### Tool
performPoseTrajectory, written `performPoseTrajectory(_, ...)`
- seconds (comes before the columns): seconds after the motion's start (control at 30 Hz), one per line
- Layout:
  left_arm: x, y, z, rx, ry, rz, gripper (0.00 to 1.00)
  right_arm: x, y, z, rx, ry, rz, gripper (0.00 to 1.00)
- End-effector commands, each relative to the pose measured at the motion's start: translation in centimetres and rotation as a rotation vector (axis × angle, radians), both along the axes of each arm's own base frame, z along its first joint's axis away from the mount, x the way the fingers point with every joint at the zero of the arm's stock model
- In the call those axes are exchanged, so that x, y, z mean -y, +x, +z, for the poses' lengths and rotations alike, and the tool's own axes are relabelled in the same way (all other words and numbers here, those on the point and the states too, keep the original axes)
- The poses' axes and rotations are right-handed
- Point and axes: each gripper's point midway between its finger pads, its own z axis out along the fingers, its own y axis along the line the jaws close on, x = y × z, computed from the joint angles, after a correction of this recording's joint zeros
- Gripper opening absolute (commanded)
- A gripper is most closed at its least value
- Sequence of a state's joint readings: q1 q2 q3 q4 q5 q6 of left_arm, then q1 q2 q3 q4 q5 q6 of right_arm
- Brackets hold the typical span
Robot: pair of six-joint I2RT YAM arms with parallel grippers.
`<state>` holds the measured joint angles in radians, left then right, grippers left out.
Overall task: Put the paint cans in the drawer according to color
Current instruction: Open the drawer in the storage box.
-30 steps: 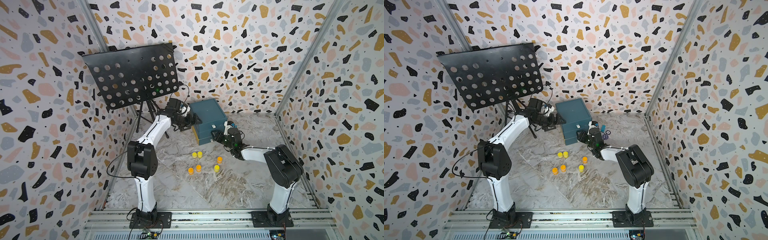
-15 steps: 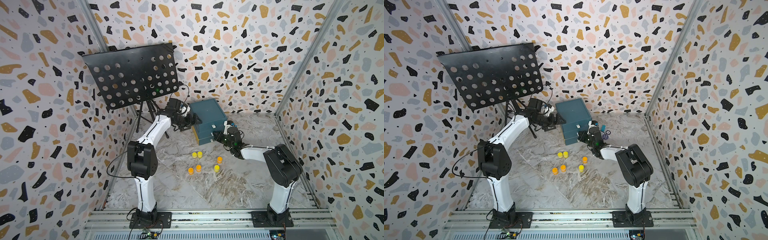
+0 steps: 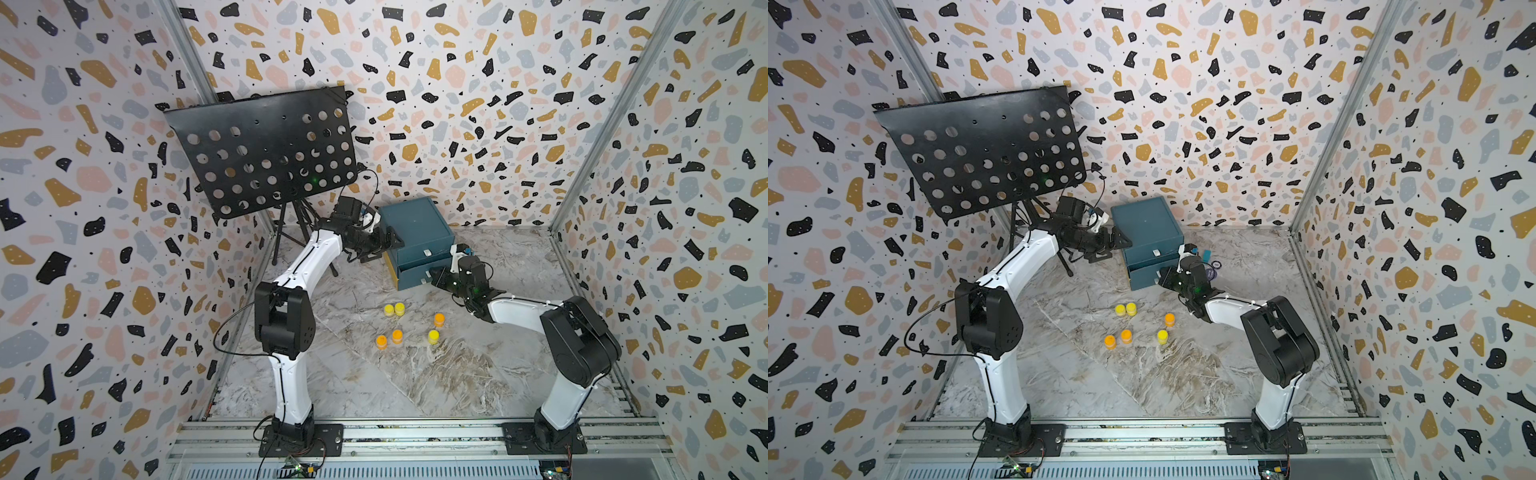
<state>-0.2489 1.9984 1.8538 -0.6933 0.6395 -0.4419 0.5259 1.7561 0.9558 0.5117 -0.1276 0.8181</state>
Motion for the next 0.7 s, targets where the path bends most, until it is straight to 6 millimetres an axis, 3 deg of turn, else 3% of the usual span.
performPoseTrajectory(0.0,-0.7,-0.3,-1.9,-0.056,0.036,0.013,1.00,0.9,-1.4,1.2,0.022,-0.027,0.012,0.00)
performPoseTrajectory(0.27,-0.8,-0.3,-1.9,-0.055,0.040,0.015,1.00,1.7,-4.8,0.7,0.003,-0.091,0.052,0.00)
performPoseTrajectory(0.43,-0.8,-0.3,-2.0,-0.057,0.049,0.018,1.00,1.6,-6.2,1.1,0.008,-0.137,0.078,0.07)
performPoseTrajectory(0.5,-0.9,-0.3,-2.1,-0.054,0.056,0.020,1.00,1.7,-6.5,1.3,0.009,-0.150,0.082,0.11)
performPoseTrajectory(0.67,-1.0,-0.3,-1.9,-0.045,0.068,0.022,1.00,1.9,-7.5,1.8,0.016,-0.181,0.098,0.33)
